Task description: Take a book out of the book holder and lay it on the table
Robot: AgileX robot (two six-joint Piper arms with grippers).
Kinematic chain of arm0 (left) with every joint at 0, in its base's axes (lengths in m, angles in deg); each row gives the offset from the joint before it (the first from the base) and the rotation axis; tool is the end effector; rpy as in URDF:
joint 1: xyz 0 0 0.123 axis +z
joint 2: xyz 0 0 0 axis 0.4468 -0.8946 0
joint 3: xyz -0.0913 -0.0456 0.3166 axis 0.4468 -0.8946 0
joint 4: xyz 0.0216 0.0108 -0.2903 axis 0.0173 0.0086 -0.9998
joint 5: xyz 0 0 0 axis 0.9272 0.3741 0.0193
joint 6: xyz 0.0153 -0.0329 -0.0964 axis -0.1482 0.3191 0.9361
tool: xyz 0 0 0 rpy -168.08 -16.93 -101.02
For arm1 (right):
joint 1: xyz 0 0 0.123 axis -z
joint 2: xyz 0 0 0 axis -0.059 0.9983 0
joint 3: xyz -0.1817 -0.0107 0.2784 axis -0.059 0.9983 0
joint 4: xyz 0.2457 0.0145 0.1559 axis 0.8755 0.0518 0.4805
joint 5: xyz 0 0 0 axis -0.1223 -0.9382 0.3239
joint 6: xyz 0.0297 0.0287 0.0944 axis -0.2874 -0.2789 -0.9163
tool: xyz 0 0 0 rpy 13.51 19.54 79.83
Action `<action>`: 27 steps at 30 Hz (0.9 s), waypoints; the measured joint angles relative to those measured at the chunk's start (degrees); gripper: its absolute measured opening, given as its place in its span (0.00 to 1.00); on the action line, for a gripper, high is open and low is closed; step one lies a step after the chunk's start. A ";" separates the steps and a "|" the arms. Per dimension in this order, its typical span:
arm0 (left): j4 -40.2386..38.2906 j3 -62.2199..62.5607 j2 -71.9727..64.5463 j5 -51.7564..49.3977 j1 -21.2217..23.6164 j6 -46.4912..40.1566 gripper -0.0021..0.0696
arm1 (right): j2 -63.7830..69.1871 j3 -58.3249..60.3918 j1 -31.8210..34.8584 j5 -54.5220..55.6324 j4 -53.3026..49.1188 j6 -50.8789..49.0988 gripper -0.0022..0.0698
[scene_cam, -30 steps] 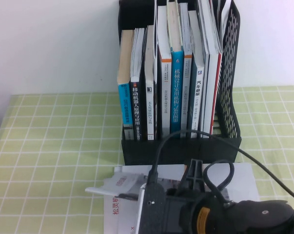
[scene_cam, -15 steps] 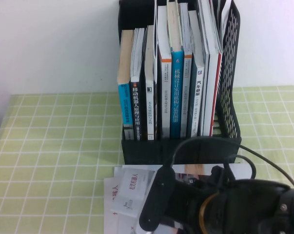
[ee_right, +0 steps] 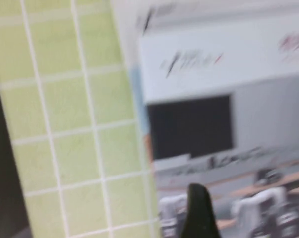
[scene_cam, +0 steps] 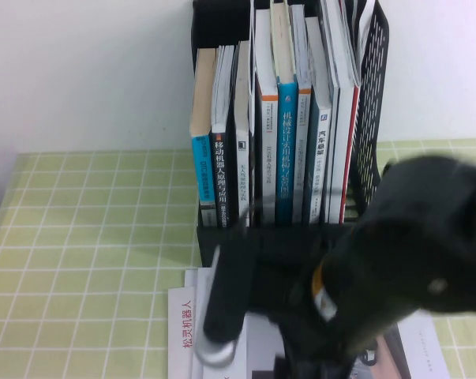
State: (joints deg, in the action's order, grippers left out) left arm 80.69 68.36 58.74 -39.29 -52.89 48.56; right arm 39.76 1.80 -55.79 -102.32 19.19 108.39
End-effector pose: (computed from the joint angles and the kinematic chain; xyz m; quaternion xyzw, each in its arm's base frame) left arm -0.0133 -0.0017 0.3565 0.0665 0.8244 -0.2479 0.5045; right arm 0.1881 0.3078 0.3100 -0.6409 0.7476 0.0376 0.1698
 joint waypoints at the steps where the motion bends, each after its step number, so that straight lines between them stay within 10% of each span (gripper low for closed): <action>1: 0.00 0.00 0.00 -1.18 0.00 -0.81 0.02 | -0.87 -1.75 0.48 -0.43 0.23 0.92 0.66; 10: 1.97 0.00 4.56 -12.50 0.00 -4.51 0.03 | -11.37 -11.37 1.41 -11.45 -3.34 7.00 0.08; 27: 8.68 -0.59 8.04 -4.14 0.00 0.71 0.03 | -52.98 1.25 1.54 -13.62 -5.75 -12.21 0.03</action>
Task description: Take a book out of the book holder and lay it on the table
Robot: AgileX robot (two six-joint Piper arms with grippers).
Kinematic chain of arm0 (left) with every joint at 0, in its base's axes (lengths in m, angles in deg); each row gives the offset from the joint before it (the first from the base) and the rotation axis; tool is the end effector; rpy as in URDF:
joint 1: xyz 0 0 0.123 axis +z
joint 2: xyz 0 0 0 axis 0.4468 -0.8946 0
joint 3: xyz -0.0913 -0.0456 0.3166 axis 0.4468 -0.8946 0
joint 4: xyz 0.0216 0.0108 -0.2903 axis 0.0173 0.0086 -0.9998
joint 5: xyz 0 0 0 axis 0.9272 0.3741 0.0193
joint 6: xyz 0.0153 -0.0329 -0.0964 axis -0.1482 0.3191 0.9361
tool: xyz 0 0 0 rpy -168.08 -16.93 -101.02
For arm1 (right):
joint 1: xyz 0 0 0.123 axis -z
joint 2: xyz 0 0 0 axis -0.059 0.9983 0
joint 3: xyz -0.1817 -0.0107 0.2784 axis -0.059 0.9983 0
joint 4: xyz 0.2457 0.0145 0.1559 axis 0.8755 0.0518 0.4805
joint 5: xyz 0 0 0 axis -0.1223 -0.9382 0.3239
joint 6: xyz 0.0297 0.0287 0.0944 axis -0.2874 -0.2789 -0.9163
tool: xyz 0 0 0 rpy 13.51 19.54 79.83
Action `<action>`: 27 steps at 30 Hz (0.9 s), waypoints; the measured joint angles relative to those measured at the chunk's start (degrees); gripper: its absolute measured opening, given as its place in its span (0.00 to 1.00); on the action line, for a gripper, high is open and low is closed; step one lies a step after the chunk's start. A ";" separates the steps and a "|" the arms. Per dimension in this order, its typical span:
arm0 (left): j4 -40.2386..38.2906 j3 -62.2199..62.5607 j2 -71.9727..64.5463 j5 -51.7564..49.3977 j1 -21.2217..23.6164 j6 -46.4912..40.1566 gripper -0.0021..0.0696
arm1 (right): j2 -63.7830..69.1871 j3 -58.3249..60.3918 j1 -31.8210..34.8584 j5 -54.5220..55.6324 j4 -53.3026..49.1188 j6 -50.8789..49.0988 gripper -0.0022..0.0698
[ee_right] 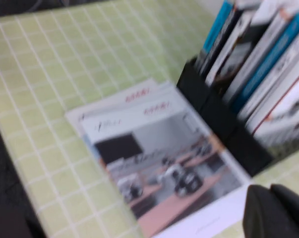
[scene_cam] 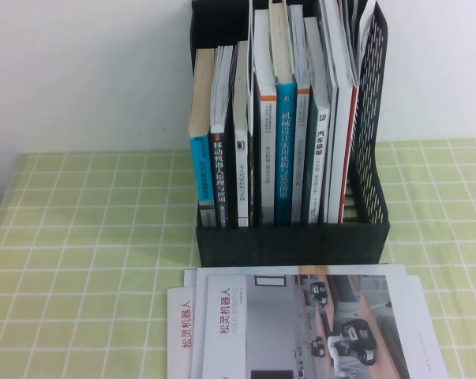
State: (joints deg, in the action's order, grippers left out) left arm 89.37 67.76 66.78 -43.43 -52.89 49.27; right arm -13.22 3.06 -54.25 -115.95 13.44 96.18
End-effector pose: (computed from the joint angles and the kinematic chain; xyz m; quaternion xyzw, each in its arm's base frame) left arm -0.0363 0.0251 0.3424 0.0514 0.8092 -0.1905 0.5534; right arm 0.0442 0.0437 0.4954 -0.4679 0.7364 0.1353 0.4695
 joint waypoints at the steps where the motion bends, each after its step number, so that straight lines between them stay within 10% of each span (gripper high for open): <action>1: 0.91 -0.65 0.00 1.78 0.00 0.00 0.03 | -1.56 2.50 0.00 0.12 0.00 -0.93 0.03; 12: 7.74 -17.86 0.00 22.02 0.00 0.35 0.03 | -6.45 36.84 0.00 22.87 -8.04 -2.81 0.03; 27: 7.72 -19.42 0.00 26.32 0.00 0.39 0.03 | -6.45 42.54 0.00 25.88 -8.39 -7.81 0.03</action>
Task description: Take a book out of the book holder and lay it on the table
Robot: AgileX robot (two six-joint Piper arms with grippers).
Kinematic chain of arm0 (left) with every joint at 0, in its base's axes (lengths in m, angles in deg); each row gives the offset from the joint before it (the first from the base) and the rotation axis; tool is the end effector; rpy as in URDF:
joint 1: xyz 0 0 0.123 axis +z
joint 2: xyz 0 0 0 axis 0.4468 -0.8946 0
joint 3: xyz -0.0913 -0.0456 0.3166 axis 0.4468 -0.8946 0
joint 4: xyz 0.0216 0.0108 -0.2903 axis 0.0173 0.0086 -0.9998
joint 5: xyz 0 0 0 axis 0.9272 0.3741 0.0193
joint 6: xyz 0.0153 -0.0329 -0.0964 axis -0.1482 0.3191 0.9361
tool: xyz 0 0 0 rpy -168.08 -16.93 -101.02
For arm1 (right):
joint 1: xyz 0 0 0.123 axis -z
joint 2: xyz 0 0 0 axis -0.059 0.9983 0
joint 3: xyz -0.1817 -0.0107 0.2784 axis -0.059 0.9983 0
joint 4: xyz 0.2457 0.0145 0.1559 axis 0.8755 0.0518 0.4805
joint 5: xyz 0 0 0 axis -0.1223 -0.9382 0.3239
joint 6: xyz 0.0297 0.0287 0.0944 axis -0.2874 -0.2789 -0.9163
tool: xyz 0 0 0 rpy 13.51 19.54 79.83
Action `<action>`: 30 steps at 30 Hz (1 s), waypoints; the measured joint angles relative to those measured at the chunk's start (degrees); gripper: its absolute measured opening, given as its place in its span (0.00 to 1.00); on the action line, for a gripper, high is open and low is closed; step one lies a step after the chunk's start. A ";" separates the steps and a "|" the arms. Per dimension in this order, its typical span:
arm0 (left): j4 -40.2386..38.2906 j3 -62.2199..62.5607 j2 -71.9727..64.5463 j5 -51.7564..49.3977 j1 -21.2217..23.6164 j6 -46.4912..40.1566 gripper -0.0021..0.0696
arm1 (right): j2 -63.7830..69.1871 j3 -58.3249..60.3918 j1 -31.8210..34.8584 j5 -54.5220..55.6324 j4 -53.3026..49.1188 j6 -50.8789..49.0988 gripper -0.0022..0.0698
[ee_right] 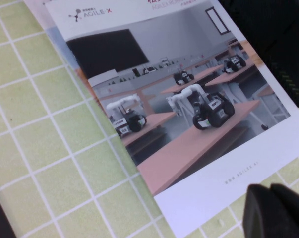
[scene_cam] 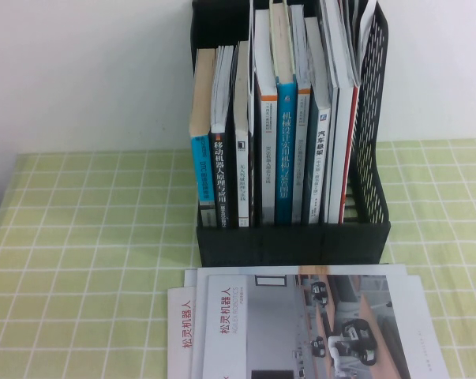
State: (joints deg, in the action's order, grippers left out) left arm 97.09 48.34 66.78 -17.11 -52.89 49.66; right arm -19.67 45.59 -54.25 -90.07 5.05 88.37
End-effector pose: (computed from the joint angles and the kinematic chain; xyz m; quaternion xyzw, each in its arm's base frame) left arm 0.0251 0.0018 0.2797 0.0746 0.7673 -0.1494 0.6191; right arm 0.0714 0.0737 0.2903 -0.4886 0.7632 0.0713 0.4169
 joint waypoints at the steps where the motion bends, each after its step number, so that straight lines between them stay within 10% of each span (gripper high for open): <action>1: 0.00 0.00 0.00 0.00 0.00 0.00 0.03 | 0.00 0.00 0.00 0.00 0.00 0.00 0.03; 11: 3.32 0.00 0.00 0.44 0.71 -0.99 0.03 | 0.00 0.00 0.00 0.09 0.00 -0.11 0.03; 23: 3.86 -6.17 0.00 10.94 24.74 11.15 0.03 | 0.00 0.00 0.00 0.09 0.00 -0.11 0.03; 30: 2.08 -20.67 -0.21 23.08 30.19 11.92 0.03 | 0.00 0.00 0.00 0.21 0.10 -0.11 0.03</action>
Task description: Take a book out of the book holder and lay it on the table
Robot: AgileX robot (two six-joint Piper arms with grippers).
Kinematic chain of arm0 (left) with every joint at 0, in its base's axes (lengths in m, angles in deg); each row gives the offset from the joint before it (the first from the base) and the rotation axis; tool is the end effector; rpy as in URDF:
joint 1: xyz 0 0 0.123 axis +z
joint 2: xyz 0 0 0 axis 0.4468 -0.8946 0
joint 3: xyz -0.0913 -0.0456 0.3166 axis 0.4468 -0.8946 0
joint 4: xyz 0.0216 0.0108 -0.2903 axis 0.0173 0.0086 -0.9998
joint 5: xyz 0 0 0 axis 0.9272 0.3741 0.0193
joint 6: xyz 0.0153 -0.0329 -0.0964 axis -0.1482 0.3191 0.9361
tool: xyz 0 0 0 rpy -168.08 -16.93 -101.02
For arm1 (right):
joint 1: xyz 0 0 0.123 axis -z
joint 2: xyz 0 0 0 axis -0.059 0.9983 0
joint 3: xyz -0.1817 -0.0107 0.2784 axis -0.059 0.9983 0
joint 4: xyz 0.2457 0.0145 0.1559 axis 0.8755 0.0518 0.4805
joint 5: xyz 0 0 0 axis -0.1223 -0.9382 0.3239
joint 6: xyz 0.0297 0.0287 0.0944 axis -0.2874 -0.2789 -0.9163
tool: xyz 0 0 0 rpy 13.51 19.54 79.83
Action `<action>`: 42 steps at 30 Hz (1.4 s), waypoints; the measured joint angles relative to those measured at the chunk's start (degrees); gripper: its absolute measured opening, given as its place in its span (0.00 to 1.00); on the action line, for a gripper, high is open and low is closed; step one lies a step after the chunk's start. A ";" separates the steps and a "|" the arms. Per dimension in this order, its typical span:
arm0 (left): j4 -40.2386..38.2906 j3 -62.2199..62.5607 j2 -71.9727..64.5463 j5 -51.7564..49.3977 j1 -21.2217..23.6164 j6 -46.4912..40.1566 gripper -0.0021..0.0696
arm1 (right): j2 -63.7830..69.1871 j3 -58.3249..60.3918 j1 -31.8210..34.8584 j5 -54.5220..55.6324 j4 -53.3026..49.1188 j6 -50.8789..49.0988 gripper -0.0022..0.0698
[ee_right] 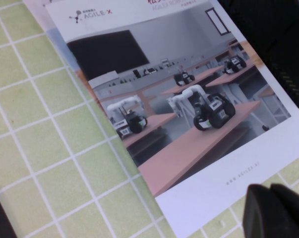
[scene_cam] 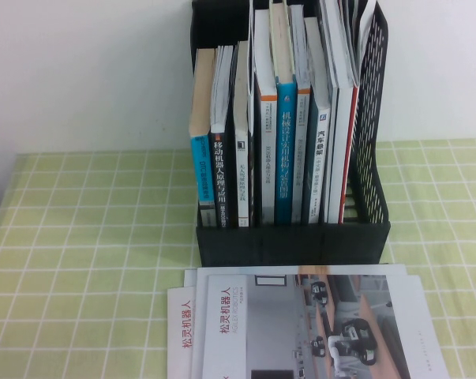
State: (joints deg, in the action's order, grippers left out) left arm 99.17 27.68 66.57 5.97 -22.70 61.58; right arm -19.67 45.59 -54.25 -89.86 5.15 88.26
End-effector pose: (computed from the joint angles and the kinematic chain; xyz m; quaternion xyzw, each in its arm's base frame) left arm 0.0577 0.0101 0.1848 -0.1583 0.7432 -0.0533 0.6478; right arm 0.0714 0.0741 0.2905 -0.4875 0.7631 0.0733 0.4179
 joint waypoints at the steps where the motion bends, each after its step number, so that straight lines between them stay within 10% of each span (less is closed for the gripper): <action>1: 0.00 -0.31 -0.12 -1.53 0.10 -0.22 0.03 | 0.00 0.00 0.00 0.00 0.00 0.00 0.03; 42: -6.09 -0.53 -0.21 -5.70 0.10 -16.85 0.03 | -0.58 0.12 2.13 0.11 0.98 0.00 0.03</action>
State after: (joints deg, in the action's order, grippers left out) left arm 93.07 27.15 66.36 0.26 -22.60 44.73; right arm -20.25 45.71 -52.11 -89.75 6.13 88.26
